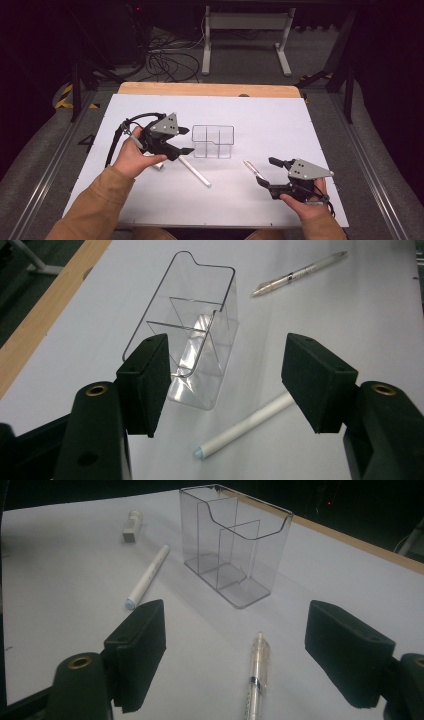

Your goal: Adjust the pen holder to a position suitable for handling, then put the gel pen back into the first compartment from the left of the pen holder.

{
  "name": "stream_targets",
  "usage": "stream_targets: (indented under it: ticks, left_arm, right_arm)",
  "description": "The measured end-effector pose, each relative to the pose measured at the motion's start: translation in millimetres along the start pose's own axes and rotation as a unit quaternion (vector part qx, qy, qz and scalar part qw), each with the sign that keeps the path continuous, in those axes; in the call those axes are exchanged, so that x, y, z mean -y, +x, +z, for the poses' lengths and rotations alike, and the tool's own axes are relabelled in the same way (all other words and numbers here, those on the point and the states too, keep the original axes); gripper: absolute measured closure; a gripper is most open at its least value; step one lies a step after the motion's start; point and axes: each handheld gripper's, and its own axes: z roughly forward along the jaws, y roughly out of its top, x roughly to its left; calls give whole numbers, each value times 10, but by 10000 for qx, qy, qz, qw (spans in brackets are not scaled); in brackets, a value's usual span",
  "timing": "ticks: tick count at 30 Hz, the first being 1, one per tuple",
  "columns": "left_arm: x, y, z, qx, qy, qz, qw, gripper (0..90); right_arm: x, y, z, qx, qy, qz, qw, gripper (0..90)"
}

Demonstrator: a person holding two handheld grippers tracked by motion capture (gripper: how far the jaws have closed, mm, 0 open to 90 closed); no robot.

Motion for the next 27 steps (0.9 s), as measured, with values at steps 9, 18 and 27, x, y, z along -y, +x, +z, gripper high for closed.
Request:
stream_targets:
  ticks: [9,18,27]
  left_arm:
    - [205,-201,-93,-225,-424,-466,9978,295]
    - [578,-465,-208,-410,-1030,-892,9898,270]
    - [907,-659,-277,-760,-1318,-1266,9802,157]
  right_arm:
    - [-15,-4,-37,35,-8,18,10000,224]
    - [-23,-17,-22,227,60,-16,9997,103]
    - [-46,14,-22,229,-6,-78,9997,136]
